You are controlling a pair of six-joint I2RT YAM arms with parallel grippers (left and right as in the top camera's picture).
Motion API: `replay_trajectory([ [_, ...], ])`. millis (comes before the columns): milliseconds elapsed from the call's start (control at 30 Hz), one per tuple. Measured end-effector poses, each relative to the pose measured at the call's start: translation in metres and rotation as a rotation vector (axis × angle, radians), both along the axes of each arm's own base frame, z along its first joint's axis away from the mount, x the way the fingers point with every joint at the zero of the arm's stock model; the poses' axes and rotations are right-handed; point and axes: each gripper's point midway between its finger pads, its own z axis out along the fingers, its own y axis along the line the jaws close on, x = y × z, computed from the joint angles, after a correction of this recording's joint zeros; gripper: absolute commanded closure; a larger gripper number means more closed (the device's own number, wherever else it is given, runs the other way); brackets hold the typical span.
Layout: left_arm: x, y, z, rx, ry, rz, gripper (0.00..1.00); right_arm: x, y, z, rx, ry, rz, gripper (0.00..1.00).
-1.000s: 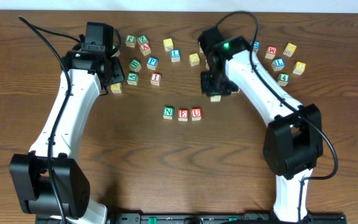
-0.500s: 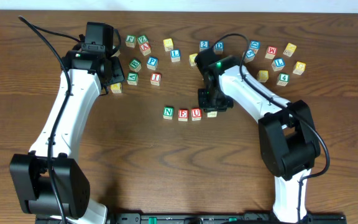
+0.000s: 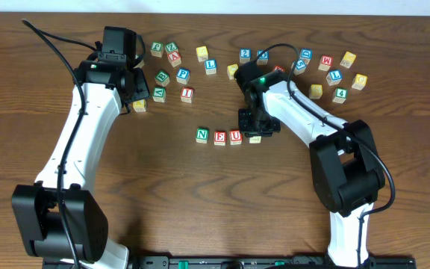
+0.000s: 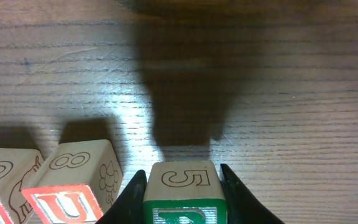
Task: Spell out NEURIPS
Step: 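Carry the green R block forward and lower it right of U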
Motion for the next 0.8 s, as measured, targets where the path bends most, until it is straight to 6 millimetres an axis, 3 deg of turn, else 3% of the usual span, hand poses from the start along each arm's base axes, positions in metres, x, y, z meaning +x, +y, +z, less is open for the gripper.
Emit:
replay_trajectory([
  [800, 0.0017, -0.0002, 0.0008, -0.001, -0.008, 0.000, 0.35, -0.0003, -0.0002, 0.0000, -0.001, 0.001, -0.003, 0.60],
])
